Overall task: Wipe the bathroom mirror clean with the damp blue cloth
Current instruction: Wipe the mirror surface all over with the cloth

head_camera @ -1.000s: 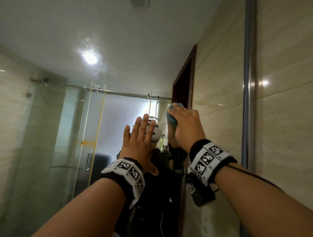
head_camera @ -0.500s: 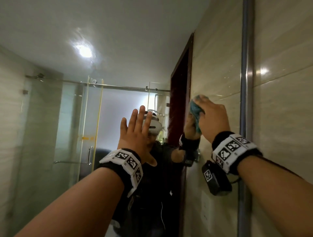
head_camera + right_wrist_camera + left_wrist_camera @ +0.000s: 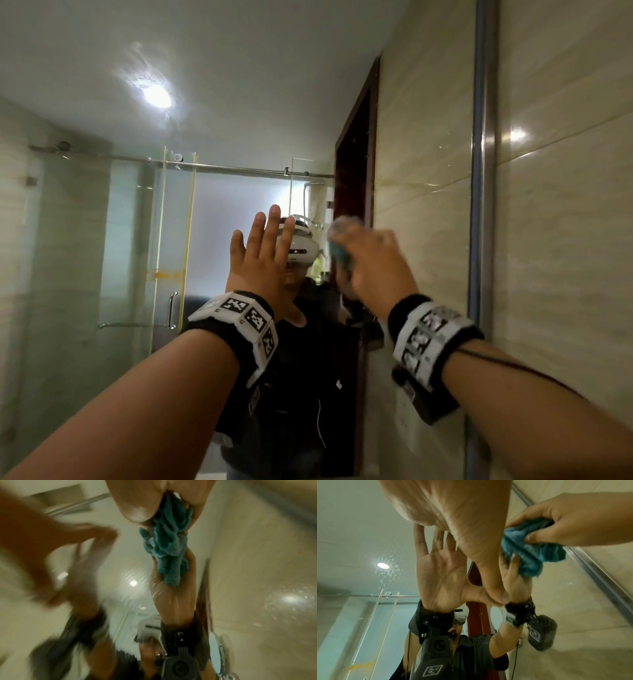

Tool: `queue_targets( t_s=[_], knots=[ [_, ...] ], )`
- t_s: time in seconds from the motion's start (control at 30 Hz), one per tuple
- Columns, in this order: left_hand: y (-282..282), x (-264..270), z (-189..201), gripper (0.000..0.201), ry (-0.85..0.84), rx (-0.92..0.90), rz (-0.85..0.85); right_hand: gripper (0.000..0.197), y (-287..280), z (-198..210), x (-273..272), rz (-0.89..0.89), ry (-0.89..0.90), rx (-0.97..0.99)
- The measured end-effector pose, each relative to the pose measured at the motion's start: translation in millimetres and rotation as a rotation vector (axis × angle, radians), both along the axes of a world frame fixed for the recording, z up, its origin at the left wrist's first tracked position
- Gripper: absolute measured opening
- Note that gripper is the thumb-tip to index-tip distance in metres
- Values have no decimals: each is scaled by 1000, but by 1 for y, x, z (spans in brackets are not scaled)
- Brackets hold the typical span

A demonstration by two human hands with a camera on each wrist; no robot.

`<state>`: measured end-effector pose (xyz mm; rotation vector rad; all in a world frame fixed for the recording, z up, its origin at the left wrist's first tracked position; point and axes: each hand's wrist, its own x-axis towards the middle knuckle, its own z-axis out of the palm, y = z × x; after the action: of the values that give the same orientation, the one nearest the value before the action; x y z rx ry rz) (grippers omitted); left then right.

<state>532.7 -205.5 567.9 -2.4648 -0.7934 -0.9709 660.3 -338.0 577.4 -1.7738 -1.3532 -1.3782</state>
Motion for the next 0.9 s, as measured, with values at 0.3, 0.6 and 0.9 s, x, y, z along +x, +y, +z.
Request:
queue_targets(
  t_s=[0.3,0.6,0.9],
  knots=[
    [0,3,1,152,-2,1,23,72,24,-39,-12,20,-24,-97],
    [1,4,1,156,-5,-4,19,54,-31,-7,34,-98,306,312],
    [-5,3,1,155,-13,26,55,85,1,-78,-14,-59,-33,-239]
  ],
)
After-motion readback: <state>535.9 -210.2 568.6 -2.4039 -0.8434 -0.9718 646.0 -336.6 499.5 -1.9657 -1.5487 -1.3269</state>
